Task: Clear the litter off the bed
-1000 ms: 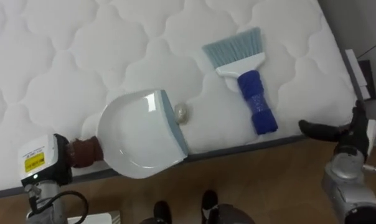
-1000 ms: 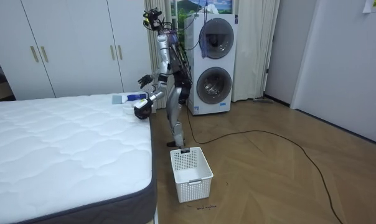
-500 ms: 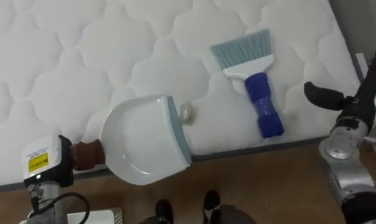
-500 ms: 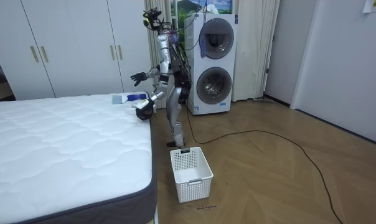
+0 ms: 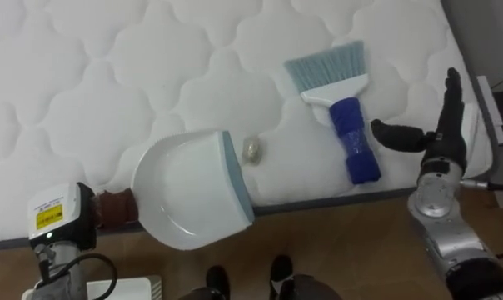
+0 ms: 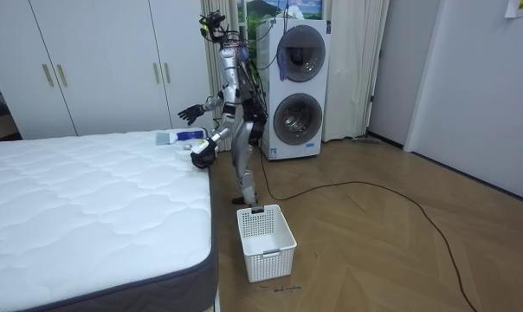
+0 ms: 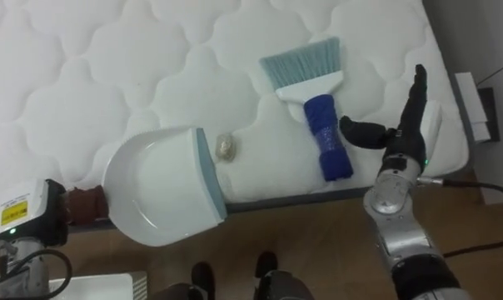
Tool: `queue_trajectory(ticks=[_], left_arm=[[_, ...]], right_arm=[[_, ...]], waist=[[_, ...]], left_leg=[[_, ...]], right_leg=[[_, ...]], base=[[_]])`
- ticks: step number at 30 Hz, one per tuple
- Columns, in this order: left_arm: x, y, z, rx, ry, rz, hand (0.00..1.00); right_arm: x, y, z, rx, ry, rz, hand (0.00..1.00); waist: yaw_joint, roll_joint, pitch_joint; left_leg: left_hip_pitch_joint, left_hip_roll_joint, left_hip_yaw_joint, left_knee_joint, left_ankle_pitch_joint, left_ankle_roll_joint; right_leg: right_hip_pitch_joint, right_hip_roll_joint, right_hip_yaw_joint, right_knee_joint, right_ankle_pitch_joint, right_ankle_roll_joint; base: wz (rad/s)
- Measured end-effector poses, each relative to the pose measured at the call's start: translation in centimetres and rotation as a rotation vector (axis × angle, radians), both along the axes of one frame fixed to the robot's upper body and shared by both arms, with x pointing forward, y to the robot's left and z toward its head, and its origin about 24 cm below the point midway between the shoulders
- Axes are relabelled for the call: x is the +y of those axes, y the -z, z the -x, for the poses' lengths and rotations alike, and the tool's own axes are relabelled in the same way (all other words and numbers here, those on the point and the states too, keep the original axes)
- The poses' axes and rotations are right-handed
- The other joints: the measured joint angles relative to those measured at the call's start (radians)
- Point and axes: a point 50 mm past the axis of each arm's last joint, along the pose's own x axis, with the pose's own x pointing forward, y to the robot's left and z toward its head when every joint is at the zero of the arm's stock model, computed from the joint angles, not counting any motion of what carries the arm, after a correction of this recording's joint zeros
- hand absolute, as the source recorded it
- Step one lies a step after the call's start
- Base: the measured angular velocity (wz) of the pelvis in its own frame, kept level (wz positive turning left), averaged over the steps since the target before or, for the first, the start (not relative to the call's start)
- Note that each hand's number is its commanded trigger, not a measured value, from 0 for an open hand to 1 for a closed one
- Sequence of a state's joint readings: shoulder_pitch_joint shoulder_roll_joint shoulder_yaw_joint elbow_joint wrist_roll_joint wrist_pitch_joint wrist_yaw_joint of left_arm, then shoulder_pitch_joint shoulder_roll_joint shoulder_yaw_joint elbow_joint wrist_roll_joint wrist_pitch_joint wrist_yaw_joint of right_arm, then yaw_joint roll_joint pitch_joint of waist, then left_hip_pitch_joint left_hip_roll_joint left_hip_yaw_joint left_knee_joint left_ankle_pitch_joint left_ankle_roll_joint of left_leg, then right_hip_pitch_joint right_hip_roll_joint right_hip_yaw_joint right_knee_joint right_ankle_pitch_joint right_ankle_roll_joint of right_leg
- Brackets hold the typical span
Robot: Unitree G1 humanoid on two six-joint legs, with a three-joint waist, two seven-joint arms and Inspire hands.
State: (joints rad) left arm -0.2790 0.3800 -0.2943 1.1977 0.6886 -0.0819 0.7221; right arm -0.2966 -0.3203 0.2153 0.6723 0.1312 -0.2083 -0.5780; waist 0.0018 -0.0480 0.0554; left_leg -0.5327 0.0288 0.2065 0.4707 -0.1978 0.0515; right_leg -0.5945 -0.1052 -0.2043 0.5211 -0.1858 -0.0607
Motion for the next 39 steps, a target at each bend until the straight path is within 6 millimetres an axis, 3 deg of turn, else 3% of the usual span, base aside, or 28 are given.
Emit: queue_trajectory(ticks=[10, 27, 39], left_arm=[[-0.2, -0.5, -1.1, -0.005, 0.011, 0.014, 1.00], [-0.2, -0.8, -1.4, -0.016, 0.007, 0.012, 1.00], [-0.3, -0.8, -1.5, -0.019, 0.001, 0.032, 1.00]], right_arm=[[0.0, 1.9, 0.3, 0.113, -0.045, -0.061, 0.00], [0.5, 1.4, -0.7, 0.116, -0.118, -0.101, 0.00], [-0.8, 2.5, -0.7, 0.194, -0.065, -0.092, 0.00]], waist=[[0.025, 0.009, 0.0055], [0.039, 0.016, 0.0104], [0.065, 0.022, 0.0139]], left_leg=[[-0.025, 0.011, -0.018, 0.016, -0.005, -0.002], [-0.063, 0.009, -0.018, 0.031, -0.006, -0.001], [-0.071, 0.009, -0.020, 0.032, -0.006, -0.001]], right_leg=[[-0.001, -0.002, -0.045, 0.007, -0.003, -0.007], [-0.037, -0.016, -0.057, 0.035, -0.014, -0.013], [-0.038, -0.017, -0.069, 0.031, -0.014, -0.012]], base=[[0.10], [0.02], [0.02]])
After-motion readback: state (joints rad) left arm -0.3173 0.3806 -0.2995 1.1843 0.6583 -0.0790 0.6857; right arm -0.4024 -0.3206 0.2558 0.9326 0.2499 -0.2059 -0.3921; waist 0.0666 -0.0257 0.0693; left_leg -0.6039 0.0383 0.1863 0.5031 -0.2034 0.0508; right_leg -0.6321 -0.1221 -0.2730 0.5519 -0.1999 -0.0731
